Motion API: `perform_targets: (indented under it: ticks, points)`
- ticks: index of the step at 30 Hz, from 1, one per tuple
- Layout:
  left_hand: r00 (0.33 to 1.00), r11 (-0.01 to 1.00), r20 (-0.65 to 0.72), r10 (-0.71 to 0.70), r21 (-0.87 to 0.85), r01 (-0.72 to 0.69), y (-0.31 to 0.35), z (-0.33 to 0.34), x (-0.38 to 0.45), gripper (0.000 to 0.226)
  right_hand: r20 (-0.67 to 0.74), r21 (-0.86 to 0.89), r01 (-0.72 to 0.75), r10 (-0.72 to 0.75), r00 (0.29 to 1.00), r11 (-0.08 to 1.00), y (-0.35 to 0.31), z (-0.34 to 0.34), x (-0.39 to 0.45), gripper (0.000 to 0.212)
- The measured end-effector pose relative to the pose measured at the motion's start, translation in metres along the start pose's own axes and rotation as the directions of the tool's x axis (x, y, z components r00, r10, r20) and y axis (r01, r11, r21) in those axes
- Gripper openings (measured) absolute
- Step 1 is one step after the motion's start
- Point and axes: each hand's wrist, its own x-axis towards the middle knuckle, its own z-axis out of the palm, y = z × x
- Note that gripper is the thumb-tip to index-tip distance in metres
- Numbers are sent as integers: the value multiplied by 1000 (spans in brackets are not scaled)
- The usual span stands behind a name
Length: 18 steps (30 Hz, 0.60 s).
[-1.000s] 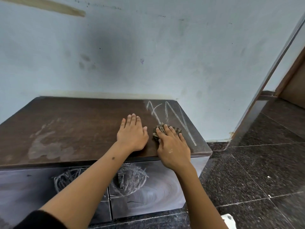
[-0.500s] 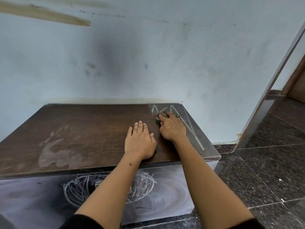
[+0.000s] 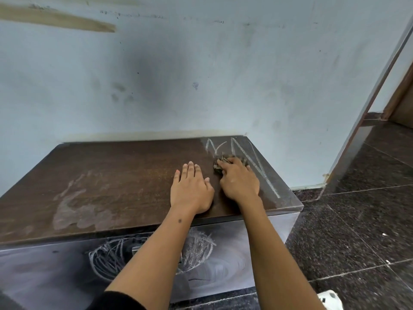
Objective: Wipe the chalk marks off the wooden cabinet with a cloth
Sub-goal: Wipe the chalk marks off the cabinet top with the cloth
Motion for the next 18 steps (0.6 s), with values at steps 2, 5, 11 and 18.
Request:
perform_targets:
  ticks: [2,5,11,18]
  points:
    - [1000,1000,2,-3,-2,3,0,0,-1,58,36,4,-8,8,999,1000,-2,1,24,48]
    - [1000,1000,2,-3,-3,3,-1,-1,-1,58,38,-34,4,-3,999,999,-6,2,31,49]
    - [1000,1000,4,2,2,-2,1,0,-1,58,-86,-54,2,-6,996,999,-3,4,-53,49]
    - [1000,1000,6,12,12,-12,0,0,-1,58,-10,-38,5,-5,1000,999,-6,7,8,50]
